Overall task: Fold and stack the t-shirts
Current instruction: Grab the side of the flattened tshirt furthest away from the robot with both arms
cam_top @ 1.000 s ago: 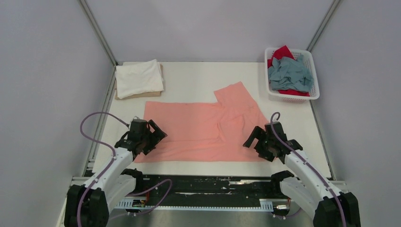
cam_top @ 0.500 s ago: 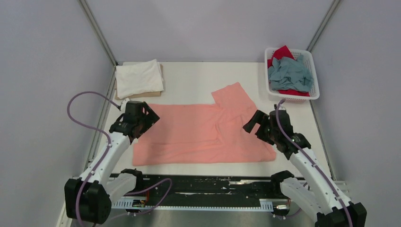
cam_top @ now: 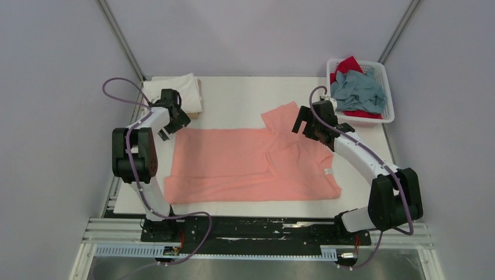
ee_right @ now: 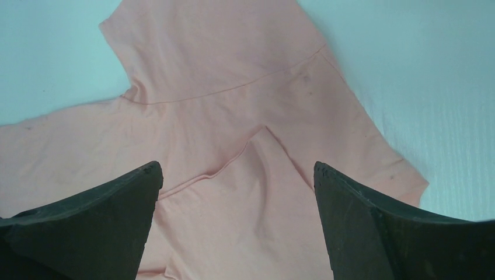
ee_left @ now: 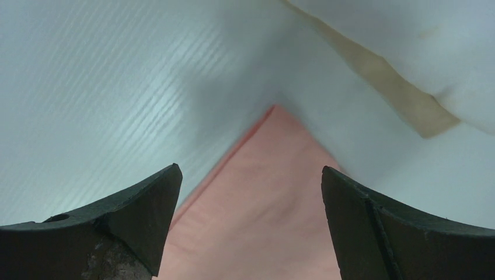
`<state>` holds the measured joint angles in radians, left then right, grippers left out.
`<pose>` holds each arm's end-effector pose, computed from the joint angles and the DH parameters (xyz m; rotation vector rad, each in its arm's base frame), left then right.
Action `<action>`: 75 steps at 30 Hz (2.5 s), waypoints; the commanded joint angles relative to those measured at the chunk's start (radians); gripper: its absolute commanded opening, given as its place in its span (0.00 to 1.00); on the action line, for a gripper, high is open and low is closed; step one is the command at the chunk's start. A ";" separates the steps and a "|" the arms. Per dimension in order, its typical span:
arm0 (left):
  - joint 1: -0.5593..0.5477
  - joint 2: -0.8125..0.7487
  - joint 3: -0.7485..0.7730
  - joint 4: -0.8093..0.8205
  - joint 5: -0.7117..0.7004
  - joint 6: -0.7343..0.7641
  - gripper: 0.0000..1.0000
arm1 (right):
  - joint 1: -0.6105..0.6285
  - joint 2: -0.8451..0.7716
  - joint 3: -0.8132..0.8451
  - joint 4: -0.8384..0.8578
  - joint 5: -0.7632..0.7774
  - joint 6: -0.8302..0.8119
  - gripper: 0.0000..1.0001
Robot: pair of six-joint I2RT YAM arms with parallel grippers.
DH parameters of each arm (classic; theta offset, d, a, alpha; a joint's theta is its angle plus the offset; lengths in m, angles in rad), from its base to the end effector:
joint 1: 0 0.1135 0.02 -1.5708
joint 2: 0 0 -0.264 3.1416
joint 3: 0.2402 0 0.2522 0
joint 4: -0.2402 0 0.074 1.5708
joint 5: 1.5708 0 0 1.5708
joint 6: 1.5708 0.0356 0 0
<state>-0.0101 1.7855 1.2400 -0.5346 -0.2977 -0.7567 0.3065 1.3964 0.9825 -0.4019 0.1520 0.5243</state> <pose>0.3678 0.0067 0.2003 -1.0297 2.3639 0.1170 0.2852 0.0846 0.2504 0.3307 2.3621 0.2154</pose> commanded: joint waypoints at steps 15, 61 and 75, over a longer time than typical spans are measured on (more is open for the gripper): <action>0.042 0.198 0.146 0.073 0.220 0.225 0.81 | -0.010 0.021 0.009 0.079 0.046 -0.044 1.00; 0.014 0.062 0.007 0.169 0.231 0.250 0.00 | -0.058 0.953 0.893 0.025 0.041 -0.304 0.69; 0.013 0.033 0.006 0.168 0.239 0.235 0.00 | -0.031 0.900 0.867 0.024 0.022 -0.335 0.10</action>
<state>0.0090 1.8851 1.2427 -0.3813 -0.0605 -0.5106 0.2550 2.3276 1.8168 -0.3504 0.2005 0.2005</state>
